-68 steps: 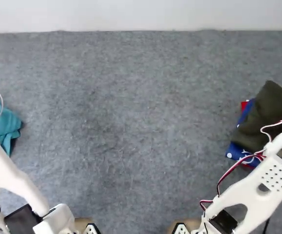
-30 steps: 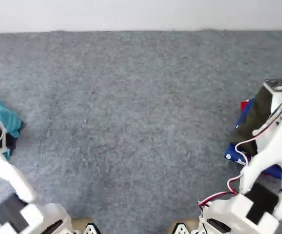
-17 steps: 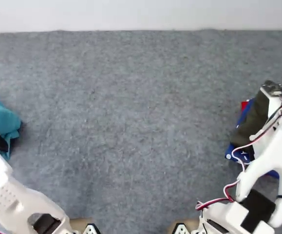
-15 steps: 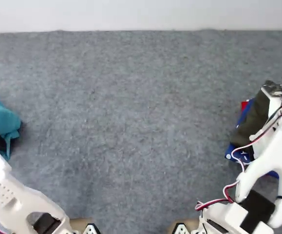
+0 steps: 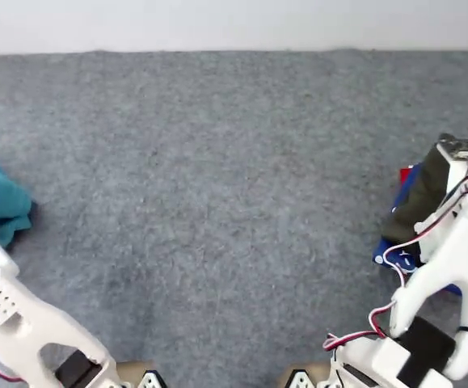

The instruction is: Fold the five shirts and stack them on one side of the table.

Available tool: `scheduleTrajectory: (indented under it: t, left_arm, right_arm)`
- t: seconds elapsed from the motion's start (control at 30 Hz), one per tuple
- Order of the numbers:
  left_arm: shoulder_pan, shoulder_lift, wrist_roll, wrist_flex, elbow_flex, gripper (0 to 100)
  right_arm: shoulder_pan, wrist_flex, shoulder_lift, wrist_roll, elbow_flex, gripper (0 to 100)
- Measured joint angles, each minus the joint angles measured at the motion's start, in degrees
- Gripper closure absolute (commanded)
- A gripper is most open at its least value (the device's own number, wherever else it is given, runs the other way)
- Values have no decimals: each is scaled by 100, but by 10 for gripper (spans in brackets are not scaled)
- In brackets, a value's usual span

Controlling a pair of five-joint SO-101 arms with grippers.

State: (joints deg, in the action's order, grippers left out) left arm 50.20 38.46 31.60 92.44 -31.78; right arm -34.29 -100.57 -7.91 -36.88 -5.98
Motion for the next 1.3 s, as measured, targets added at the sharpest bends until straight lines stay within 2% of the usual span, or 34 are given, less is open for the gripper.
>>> scheduleTrajectory:
  t: [0.1, 0.27, 0.53, 0.8, 1.1, 1.3]
  left_arm:
    - [-202, 0, -246, 545, -1020, 988]
    - [-466, -35, -1125, 695, -2646, 988]
    - [-1503, -1231, -1407, 695, -3130, 988]
    - [-3349, -2382, -1424, 703, -3147, 988]
    - [-5837, -2567, -1424, 703, -2980, 988]
    - [-6831, -2497, -1424, 703, -2576, 972]
  right_arm:
    - [88, 0, 0, 9, 0, 987]
    - [281, 0, 0, 18, 0, 987]
    - [457, 0, 0, 18, 0, 987]
    - [457, 0, -9, 18, 0, 987]
    - [457, 0, -9, 18, 0, 987]
    - [457, 0, -9, 18, 0, 987]
